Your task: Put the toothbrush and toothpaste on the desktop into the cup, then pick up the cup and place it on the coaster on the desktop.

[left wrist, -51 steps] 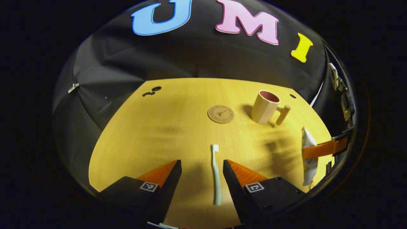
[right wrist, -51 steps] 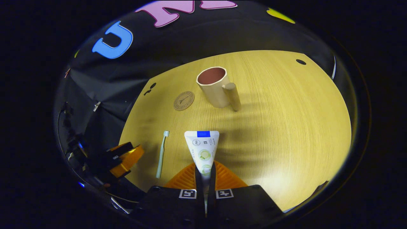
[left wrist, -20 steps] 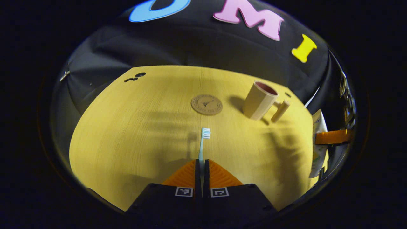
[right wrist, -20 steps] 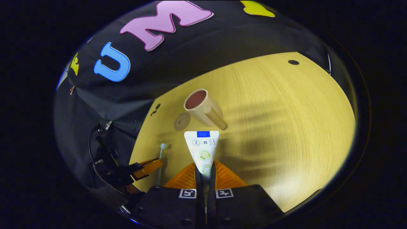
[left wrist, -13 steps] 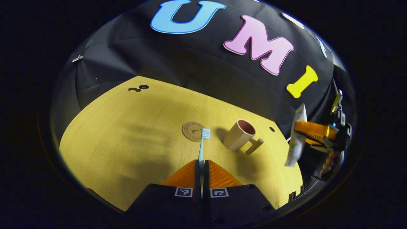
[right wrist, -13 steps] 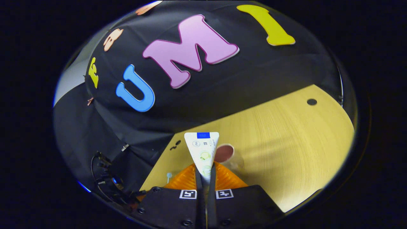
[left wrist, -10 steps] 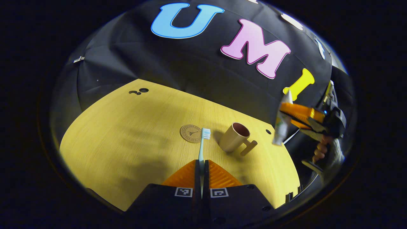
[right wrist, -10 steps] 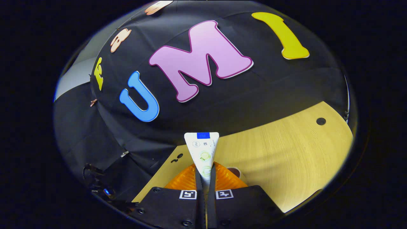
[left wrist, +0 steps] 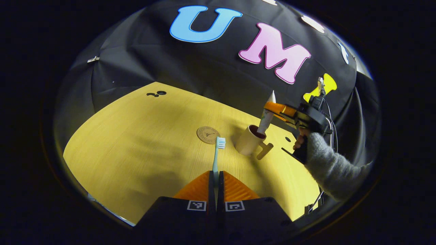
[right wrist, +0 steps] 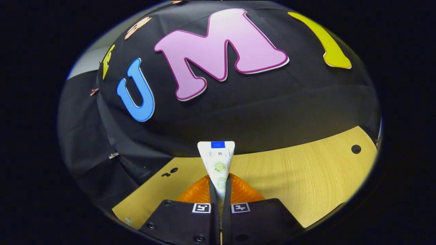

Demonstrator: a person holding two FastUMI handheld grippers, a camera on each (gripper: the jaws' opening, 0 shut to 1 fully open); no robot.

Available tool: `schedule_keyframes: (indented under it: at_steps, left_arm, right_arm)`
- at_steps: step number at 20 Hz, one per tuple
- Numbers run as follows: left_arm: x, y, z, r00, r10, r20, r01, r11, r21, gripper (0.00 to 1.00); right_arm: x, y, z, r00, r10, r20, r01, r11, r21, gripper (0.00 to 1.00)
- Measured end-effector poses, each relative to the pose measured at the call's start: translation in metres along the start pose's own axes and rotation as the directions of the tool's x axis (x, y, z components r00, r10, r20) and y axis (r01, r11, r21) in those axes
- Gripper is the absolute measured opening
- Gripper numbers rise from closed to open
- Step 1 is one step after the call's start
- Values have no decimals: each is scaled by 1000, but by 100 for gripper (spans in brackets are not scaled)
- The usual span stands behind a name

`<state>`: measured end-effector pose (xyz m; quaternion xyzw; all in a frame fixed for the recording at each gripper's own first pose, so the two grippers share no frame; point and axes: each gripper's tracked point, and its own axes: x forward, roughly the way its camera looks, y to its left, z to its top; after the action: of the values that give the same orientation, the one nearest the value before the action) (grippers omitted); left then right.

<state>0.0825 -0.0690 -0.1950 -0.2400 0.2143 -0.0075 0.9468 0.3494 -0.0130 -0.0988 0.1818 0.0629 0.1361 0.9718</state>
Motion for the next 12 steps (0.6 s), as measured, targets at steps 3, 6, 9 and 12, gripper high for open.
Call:
schedule_keyframes:
  at_steps: [3, 6, 9, 12]
  left_arm:
    - [8, 1, -6, 1000, 16, -3, -16, 1000, 13, 6]
    - [17, -2, -5, 1000, 14, 4, -14, 1000, 3, 6]
    - [32, -6, -7, 1000, 4, 10, -4, 1000, 2, 6]
    - [41, -10, 0, 999, -2, 38, 3, 1000, -18, 6]
  right_arm:
    - [7, -10, -23, 999, -27, -35, 26, 1000, -7, 7]
    - [5, -14, -40, 997, -40, -64, 36, 997, -64, 7]
    - [2, -11, -46, 996, -11, -83, 6, 998, -57, 11]
    - [3, -12, -50, 995, -12, -99, 8, 999, -41, 17]
